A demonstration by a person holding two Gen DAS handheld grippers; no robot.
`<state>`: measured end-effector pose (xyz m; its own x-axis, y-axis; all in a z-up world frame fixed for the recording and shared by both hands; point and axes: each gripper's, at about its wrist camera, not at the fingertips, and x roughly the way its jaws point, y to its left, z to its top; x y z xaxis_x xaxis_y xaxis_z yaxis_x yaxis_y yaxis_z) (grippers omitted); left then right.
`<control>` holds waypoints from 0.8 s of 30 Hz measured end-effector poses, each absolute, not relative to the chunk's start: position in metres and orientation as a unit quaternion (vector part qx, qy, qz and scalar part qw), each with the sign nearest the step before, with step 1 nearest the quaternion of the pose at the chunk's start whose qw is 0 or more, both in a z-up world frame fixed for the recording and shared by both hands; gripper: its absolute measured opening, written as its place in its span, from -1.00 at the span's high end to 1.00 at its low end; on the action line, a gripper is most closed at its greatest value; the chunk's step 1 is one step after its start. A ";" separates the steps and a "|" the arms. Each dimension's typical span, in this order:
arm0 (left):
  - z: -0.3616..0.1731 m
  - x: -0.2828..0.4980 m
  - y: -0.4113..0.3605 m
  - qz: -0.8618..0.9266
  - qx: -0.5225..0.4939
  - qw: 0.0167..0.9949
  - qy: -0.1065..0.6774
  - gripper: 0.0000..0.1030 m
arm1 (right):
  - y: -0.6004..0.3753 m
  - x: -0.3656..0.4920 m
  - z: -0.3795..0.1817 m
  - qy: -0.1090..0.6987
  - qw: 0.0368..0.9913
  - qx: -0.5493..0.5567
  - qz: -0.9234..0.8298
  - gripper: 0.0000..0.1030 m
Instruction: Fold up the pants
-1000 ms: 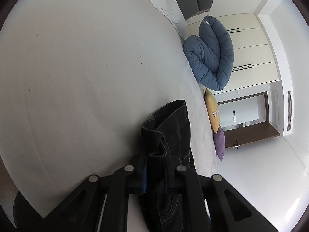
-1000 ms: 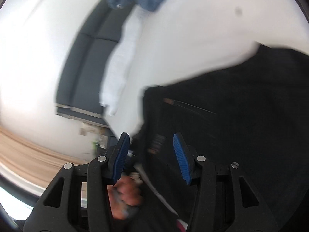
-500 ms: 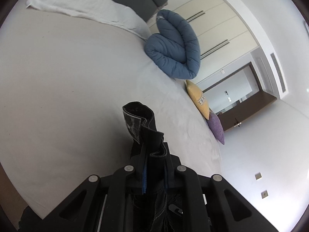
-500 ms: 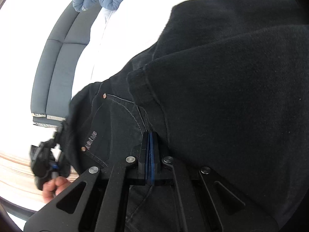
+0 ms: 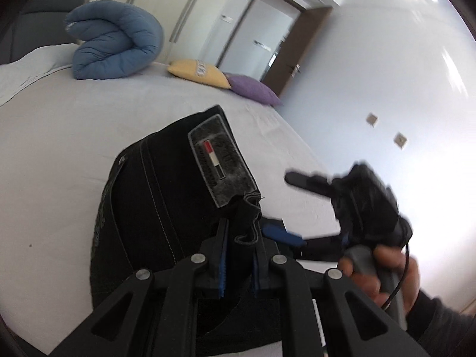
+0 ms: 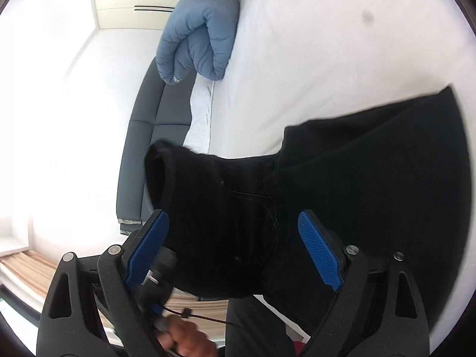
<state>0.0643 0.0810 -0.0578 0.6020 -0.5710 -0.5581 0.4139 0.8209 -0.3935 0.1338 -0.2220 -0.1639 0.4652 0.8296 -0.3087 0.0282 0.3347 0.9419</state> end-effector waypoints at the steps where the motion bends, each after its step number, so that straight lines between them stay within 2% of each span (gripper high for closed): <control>1: -0.066 0.059 0.068 -0.284 -0.098 0.884 0.359 0.76 | -0.232 0.130 -0.165 0.429 0.697 0.500 0.282 -0.74; 6: -0.090 0.041 0.032 -0.297 -0.039 0.872 0.386 0.76 | -0.271 0.126 -0.174 0.483 0.707 0.465 0.226 -0.74; 11: -0.089 0.040 0.023 -0.295 0.004 0.876 0.381 0.76 | -0.275 0.121 -0.198 0.489 0.691 0.485 0.221 -0.73; 13: -0.086 0.037 0.019 -0.294 0.025 0.879 0.374 0.76 | -0.267 0.122 -0.205 0.496 0.692 0.476 0.219 -0.49; 15: -0.084 0.034 0.012 -0.295 0.046 0.881 0.367 0.76 | -0.258 0.124 -0.205 0.505 0.698 0.455 0.224 0.05; 17: -0.085 0.034 0.004 -0.296 0.054 0.880 0.368 0.76 | -0.252 0.126 -0.201 0.506 0.705 0.438 0.232 0.38; 20: -0.087 0.035 -0.001 -0.299 0.052 0.879 0.369 0.76 | -0.251 0.125 -0.187 0.499 0.732 0.406 0.225 0.65; 24: -0.076 0.032 -0.014 -0.311 0.059 0.881 0.352 0.76 | -0.263 0.115 -0.162 0.463 0.760 0.391 0.233 0.70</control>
